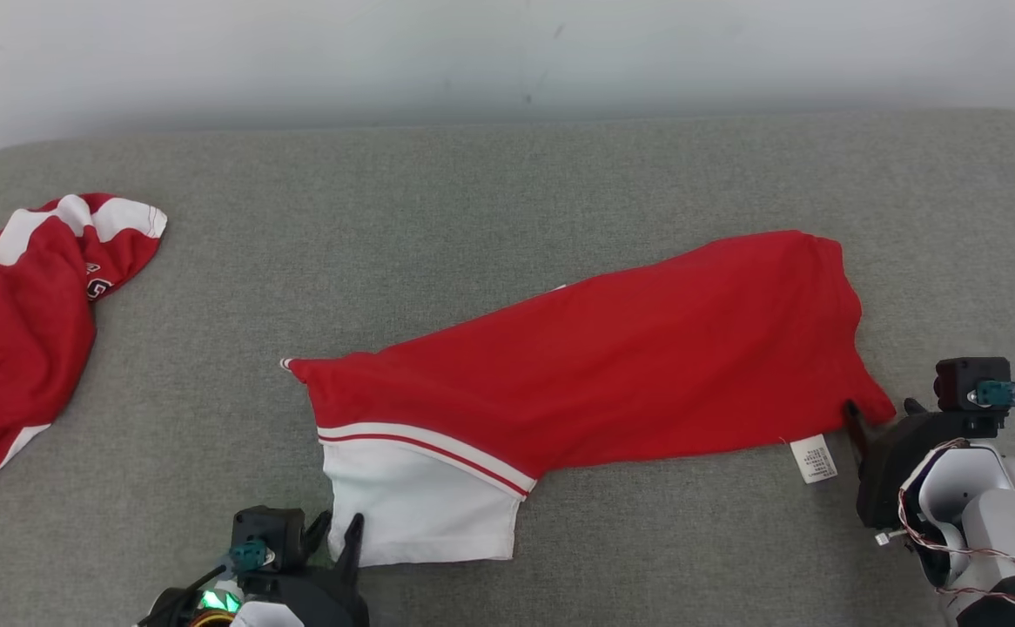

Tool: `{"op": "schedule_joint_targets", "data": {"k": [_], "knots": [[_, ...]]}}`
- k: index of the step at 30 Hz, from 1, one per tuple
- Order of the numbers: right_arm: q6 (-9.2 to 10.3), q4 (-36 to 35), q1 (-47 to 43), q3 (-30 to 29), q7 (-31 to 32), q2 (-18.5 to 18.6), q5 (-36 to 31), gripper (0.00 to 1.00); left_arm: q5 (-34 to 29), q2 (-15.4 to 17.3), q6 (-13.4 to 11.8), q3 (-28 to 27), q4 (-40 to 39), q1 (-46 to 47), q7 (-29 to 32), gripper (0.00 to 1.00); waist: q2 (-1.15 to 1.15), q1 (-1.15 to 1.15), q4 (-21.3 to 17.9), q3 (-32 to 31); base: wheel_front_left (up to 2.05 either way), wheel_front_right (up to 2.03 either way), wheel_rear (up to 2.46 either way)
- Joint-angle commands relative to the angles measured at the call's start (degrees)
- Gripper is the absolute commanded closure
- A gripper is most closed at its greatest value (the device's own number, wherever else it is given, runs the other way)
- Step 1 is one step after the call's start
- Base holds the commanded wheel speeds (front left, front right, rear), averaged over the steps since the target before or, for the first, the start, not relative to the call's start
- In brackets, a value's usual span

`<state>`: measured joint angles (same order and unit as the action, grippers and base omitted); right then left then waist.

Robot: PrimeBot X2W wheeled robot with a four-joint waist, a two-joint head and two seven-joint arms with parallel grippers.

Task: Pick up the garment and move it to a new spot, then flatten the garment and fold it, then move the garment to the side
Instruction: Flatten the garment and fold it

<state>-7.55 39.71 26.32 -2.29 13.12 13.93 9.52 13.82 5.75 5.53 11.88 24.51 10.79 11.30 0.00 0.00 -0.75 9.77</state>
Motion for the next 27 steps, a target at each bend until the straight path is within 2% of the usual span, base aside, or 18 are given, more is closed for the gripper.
{"op": "schedule_joint_targets", "data": {"k": [1, 2, 3, 4, 5, 6, 9, 15, 21, 27], "knots": [[0.13, 0.77, 0.81, 0.21, 0.21, -0.14, 0.43, 0.0, 0.4, -0.09, 0.08, 0.61, 1.2, -0.68, 1.49, 0.51, 0.0, 0.0, 0.67, 0.79, 0.0, 0.0, 0.0], [0.13, 2.26, 1.49, 0.54, 0.42, 0.0, 0.95, 0.0, 0.52, -0.11, 0.2, 0.92, 0.94, -0.66, 1.58, 0.94, 0.0, 0.0, 0.92, 1.27, 0.0, 0.0, 0.0], [0.13, 2.88, 1.79, 0.71, 0.37, 0.04, 1.26, 0.0, 0.61, -0.1, 0.26, 1.05, 0.82, -0.57, 1.57, 1.0, 0.0, 0.0, 1.07, 1.5, 0.0, 0.0, 0.0], [0.13, 3.47, 2.04, 0.9, 0.11, 0.07, 1.37, 0.54, 0.77, -0.08, 0.31, 1.17, 0.81, -0.53, 1.61, 1.0, 0.0, 0.0, 1.15, 1.63, 0.0, 0.0, 0.0], [0.13, 4.05, 2.17, 1.19, 0.06, -0.09, 1.71, 0.67, 0.9, -0.05, 0.36, 1.27, 0.79, -0.54, 1.71, 1.0, 0.0, 0.0, 1.21, 1.73, 0.0, 0.0, 0.0], [0.13, 4.52, 2.26, 1.37, -0.18, -0.16, 1.83, 1.0, 1.01, -0.07, 0.38, 1.36, 0.78, -0.55, 1.78, 1.0, 0.0, 0.0, 1.23, 1.8, 0.0, 0.0, 0.0], [0.13, 5.23, 2.39, 1.75, -1.2, -0.12, 2.37, 1.0, 1.29, 0.01, 0.42, 1.43, 0.81, -0.58, 1.64, 1.0, 0.0, 0.0, 1.17, 1.59, 0.0, 0.0, 0.0], [0.13, 3.12, 2.39, 1.9, -5.04, -0.75, 5.19, 1.0, 2.76, -0.46, 0.48, 0.38, -1.0, -0.43, -2.55, 1.0, 0.0, 0.0, 0.3, -0.87, 0.0, 0.0, 0.0], [0.13, -3.4, 1.51, 3.47, -5.82, -0.39, 11.75, 1.0, 9.85, -1.74, 0.88, -2.79, -5.38, 1.6, -7.96, 1.0, 0.0, 0.0, -0.83, -4.32, 0.0, 0.0, 0.0], [0.13, -11.46, 0.41, 5.52, -4.25, 1.14, 17.06, 1.0, 14.09, -2.1, 0.99, -4.37, -9.85, 4.33, -8.3, 1.0, 0.0, 0.0, -2.02, -7.3, 0.0, 0.0, 0.0]]}}
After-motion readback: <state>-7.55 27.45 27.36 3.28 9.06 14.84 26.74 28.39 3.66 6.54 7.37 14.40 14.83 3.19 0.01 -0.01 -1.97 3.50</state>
